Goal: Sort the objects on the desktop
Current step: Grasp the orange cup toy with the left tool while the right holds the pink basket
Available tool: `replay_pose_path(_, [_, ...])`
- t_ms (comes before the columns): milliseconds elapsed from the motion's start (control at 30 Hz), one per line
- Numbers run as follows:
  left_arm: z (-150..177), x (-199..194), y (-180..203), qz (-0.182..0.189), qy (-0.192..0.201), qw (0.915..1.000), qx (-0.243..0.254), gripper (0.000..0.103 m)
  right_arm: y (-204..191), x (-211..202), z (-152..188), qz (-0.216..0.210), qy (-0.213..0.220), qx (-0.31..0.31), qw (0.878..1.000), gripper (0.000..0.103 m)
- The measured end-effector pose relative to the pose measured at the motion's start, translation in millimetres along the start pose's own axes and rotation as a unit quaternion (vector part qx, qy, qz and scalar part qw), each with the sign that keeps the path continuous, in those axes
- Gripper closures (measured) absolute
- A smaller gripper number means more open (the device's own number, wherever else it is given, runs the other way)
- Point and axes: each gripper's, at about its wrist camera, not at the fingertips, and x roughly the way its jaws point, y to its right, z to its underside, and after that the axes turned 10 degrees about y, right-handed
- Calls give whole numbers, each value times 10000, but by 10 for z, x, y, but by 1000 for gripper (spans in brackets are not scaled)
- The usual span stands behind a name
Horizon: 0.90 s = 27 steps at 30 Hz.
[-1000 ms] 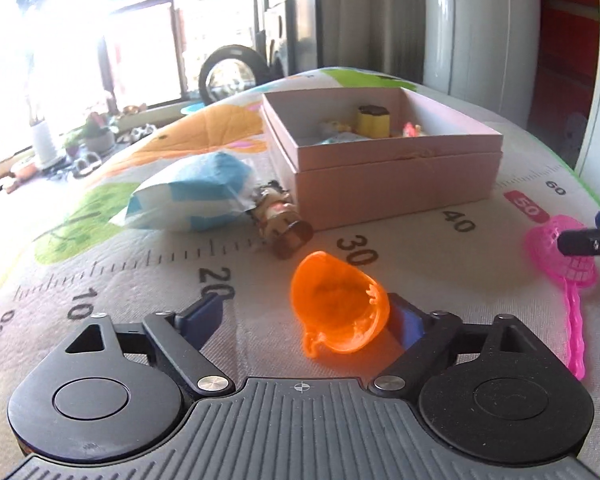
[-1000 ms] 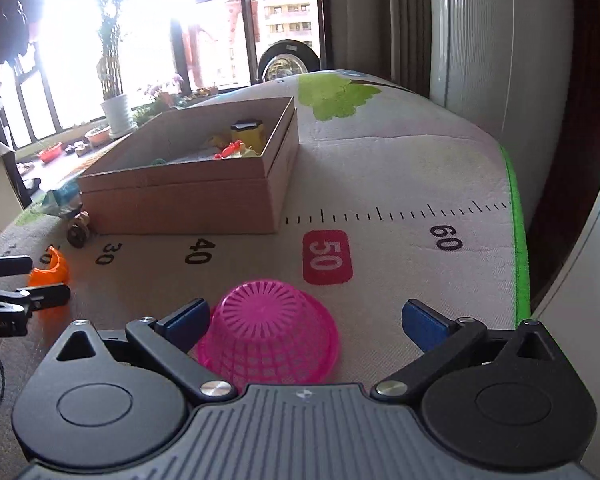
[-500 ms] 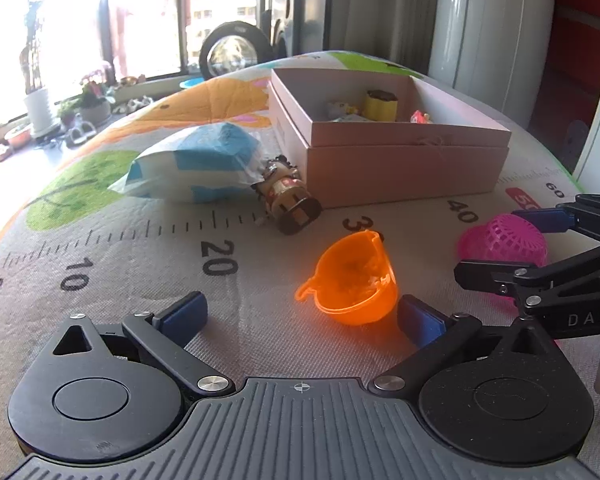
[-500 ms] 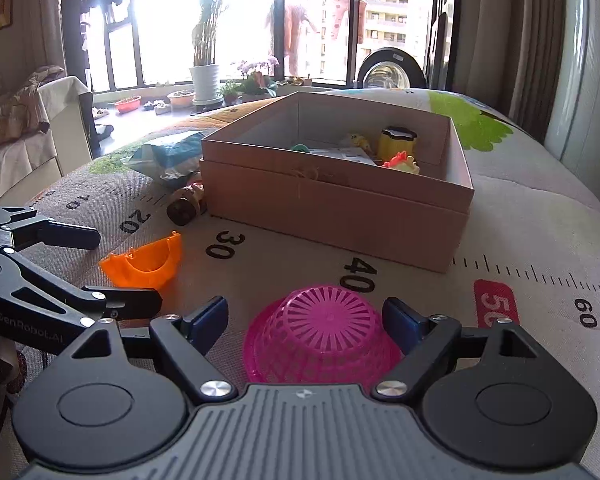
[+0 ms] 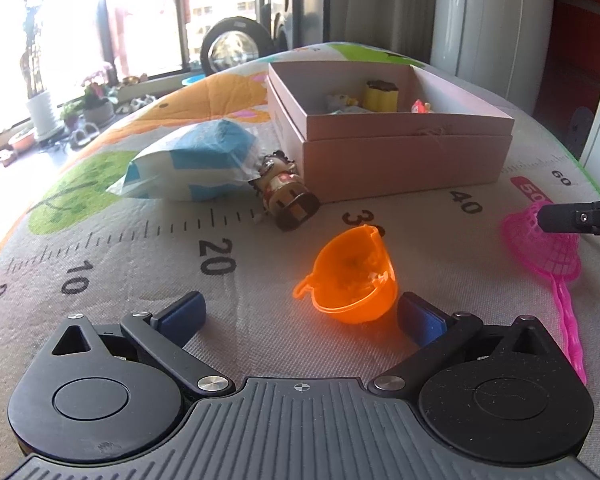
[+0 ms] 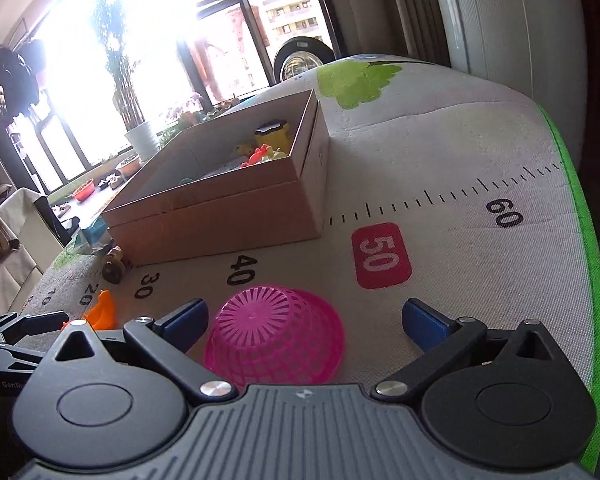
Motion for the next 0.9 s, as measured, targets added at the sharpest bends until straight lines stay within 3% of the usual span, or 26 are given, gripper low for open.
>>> replay_pose_path(200, [-14,-51,0,46,36,9990,441,0,59,-27,12,-117,62,166,9998,0])
replay_pose_path(367, [1,-132,-71,-414,162,9956,822,0,-22,-12,25,9,46,-23,10000,0])
replay_pose_path(467, [-11,-189,-159,-559,179,9956,725,0,-51,-2,32,50,20,-163,9999,0])
replay_pose_path(633, [-87,-307,-221,196,241,9995,-98,0,-107,7,42,83,-26,-349,9994,0])
replay_pose_path(800, [-115,-273,82,328,563,9961,592,1,-182,21,67,122,-76,-586,9982,0])
replay_pose_path(900, [-128,-181,170,431,546,9938,865,18,-187,19,71,74,-78,-608,9981,0])
